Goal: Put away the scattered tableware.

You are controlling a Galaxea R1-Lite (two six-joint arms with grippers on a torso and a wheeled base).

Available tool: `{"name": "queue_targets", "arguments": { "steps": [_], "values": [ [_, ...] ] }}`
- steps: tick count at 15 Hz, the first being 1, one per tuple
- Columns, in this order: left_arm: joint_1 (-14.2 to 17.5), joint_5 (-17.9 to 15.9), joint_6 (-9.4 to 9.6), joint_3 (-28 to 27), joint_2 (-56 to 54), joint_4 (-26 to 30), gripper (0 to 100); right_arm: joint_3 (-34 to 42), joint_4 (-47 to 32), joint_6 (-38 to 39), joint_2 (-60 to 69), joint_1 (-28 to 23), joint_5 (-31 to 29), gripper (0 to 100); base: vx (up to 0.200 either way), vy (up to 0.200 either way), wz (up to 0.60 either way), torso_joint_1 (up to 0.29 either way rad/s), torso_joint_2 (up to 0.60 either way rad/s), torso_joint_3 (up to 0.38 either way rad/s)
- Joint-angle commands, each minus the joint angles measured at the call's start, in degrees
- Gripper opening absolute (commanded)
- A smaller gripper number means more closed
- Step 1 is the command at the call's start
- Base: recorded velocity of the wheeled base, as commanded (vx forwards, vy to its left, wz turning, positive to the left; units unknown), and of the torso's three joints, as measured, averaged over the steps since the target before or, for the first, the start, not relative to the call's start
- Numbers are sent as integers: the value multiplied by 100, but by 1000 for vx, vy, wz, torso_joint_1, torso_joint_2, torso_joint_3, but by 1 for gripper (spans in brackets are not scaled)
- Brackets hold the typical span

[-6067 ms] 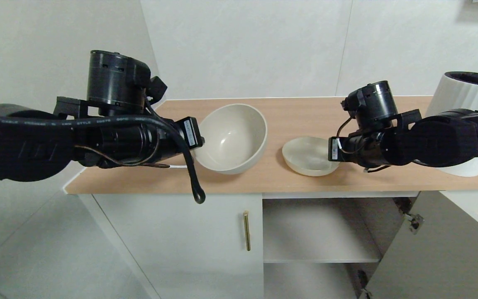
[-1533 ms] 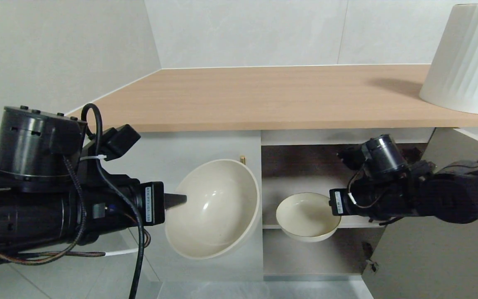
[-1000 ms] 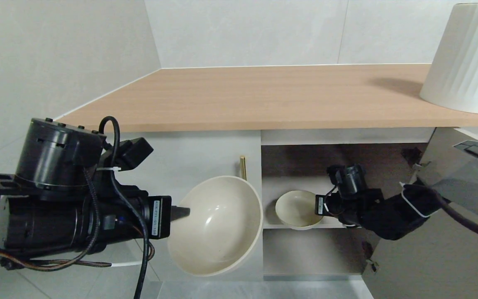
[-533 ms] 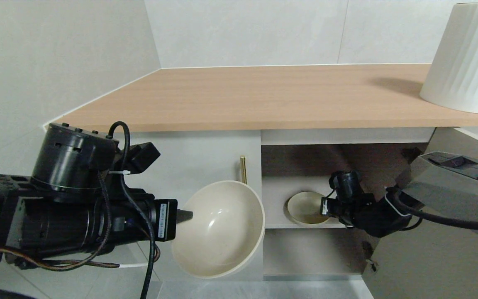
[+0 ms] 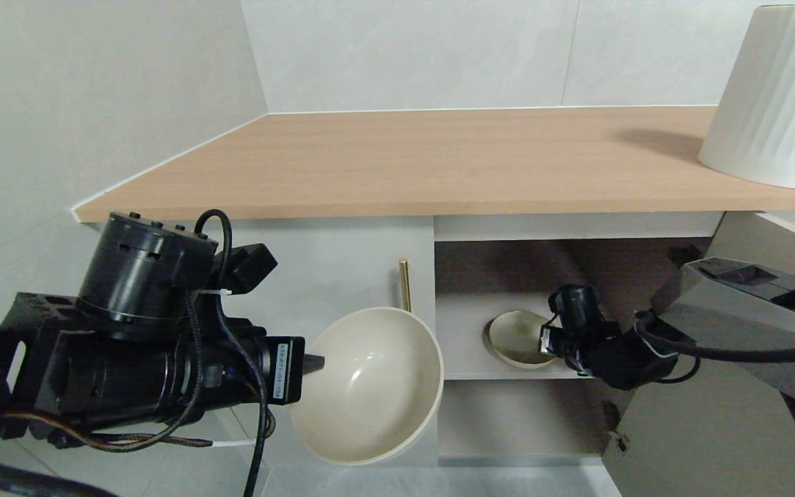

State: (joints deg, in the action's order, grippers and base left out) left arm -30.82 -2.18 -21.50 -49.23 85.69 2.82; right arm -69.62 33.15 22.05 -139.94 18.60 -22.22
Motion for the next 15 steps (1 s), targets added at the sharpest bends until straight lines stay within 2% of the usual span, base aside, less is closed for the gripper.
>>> {"name": "queue_targets", "arguments": {
  "steps": [1, 5, 6, 15],
  "values": [
    [-3, -2, -3, 1, 9, 0, 0, -16, -1, 1, -25, -23, -10, 0, 0, 0, 0, 0, 0, 0],
    [-3, -2, -3, 1, 9, 0, 0, -52, -1, 1, -16, -59, -10, 0, 0, 0, 0, 0, 0, 0],
    [-3, -2, -3, 1, 9, 0, 0, -52, -1, 10, -16, -59, -10, 100, 0, 0, 0, 0, 0, 0],
    [-12, -2, -3, 1, 62, -9, 0, 89, 8, 62, 212, -23, -1, 100, 0, 0, 0, 0, 0, 0]
  ]
}}
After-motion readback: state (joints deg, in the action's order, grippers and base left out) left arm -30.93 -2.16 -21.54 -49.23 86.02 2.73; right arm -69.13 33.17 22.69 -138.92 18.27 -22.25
